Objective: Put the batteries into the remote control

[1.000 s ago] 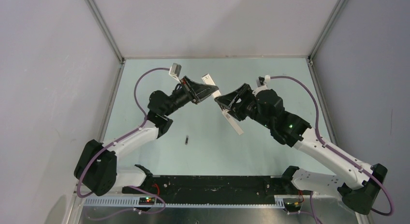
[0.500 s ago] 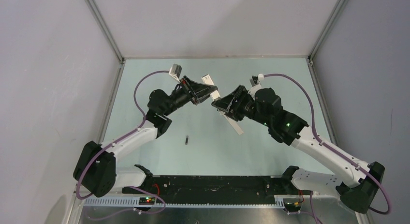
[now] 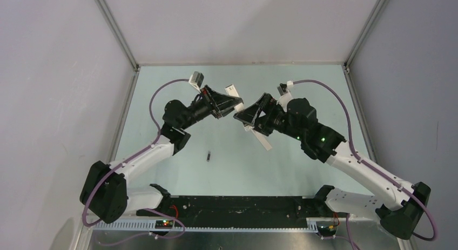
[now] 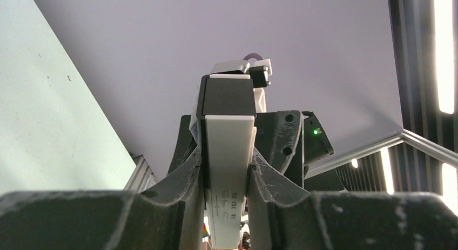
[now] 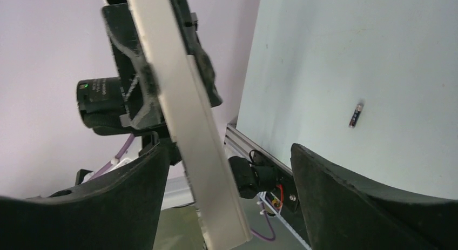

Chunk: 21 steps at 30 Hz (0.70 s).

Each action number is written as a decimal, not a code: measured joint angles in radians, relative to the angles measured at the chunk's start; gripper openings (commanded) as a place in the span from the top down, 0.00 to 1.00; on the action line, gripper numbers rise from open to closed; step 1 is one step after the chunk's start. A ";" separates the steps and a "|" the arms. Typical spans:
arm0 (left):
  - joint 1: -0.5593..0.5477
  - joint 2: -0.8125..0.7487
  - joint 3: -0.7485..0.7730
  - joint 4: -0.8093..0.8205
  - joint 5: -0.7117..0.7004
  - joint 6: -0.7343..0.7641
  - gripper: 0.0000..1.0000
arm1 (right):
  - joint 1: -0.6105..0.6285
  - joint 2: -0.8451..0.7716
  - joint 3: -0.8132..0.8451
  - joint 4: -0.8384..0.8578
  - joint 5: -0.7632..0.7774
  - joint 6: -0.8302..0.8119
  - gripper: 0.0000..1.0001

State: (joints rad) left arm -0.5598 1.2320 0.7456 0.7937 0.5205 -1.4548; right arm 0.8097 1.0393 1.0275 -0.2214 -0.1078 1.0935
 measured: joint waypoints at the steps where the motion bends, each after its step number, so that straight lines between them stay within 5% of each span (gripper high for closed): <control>1: 0.004 -0.002 0.000 -0.001 0.009 0.008 1.00 | -0.003 -0.003 0.000 0.007 -0.010 -0.013 0.12; 7: 0.075 -0.023 0.000 -0.055 0.054 0.090 1.00 | -0.013 -0.078 0.000 0.011 -0.024 -0.103 0.14; 14: 0.239 -0.117 -0.049 -0.159 0.107 0.210 1.00 | -0.014 -0.151 0.000 -0.071 0.088 -0.167 0.44; 21: 0.412 -0.295 -0.064 -0.569 0.061 0.446 1.00 | 0.094 0.083 0.002 -0.110 0.260 -0.234 0.44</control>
State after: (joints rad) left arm -0.1478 0.9367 0.6819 0.2245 0.5819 -1.0088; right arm 0.9039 1.1221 1.0290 -0.3313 0.1520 0.8597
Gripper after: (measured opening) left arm 0.314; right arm 0.544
